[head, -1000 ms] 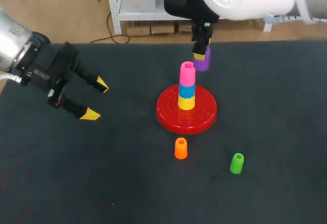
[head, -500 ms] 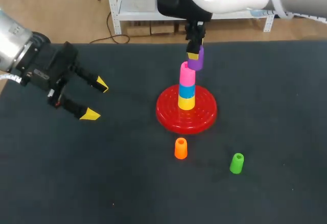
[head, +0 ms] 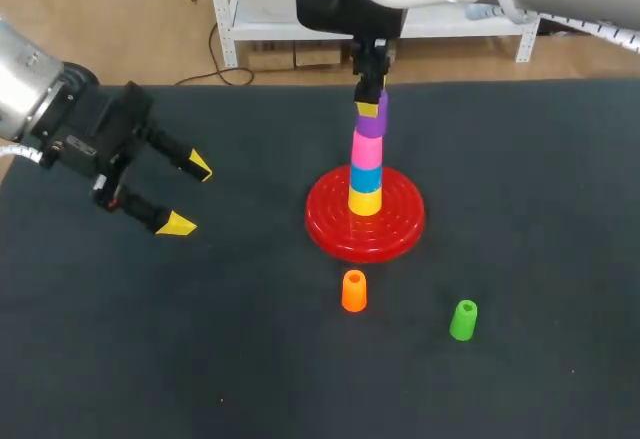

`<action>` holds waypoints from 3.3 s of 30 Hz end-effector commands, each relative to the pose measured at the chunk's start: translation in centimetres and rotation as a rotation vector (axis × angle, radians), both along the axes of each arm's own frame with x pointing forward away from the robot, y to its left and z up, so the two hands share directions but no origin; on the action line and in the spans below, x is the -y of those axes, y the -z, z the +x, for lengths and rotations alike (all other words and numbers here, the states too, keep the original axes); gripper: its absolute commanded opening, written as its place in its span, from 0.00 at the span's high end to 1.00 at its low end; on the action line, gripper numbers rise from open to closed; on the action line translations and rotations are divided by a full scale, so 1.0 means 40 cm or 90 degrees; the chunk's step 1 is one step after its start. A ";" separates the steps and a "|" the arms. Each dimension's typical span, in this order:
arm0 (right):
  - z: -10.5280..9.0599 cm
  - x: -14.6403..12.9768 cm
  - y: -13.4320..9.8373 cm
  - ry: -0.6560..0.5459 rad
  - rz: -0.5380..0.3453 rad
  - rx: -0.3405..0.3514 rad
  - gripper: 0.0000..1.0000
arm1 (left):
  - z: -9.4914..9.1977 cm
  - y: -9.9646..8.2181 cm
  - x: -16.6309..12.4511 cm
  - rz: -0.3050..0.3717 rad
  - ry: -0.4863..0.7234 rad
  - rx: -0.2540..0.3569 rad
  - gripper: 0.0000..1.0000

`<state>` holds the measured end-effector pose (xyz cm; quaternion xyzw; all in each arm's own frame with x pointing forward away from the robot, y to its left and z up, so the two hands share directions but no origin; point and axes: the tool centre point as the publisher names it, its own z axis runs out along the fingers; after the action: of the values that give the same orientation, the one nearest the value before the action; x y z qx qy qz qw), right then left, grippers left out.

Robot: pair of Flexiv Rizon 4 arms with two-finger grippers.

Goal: Pick up and stack the cylinders on the red base in this order: pink,purple,orange,green

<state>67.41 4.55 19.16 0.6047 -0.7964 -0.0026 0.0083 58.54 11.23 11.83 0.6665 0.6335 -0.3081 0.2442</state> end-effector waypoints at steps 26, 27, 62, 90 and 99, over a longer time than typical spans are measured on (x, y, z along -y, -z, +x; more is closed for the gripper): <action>0.024 0.000 0.024 0.010 -0.005 0.008 1.00 | -0.003 0.002 -0.003 -0.003 0.000 0.003 0.00; 0.022 0.000 0.026 0.009 -0.006 0.008 1.00 | -0.003 0.002 -0.003 -0.003 0.000 0.003 0.00; 0.007 -0.008 0.059 0.003 -0.022 0.007 1.00 | -0.003 0.002 -0.003 -0.003 0.000 0.003 0.00; 0.003 -0.011 0.096 0.008 -0.028 -0.008 1.00 | -0.003 0.002 -0.003 -0.003 0.000 0.003 0.00; 0.005 -0.007 0.085 0.035 -0.018 0.027 1.00 | -0.003 0.002 -0.003 -0.003 0.000 0.003 0.00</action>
<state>68.33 5.17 16.81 0.5862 -0.8100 0.0121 0.0140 58.54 11.23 11.83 0.6665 0.6335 -0.3081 0.2442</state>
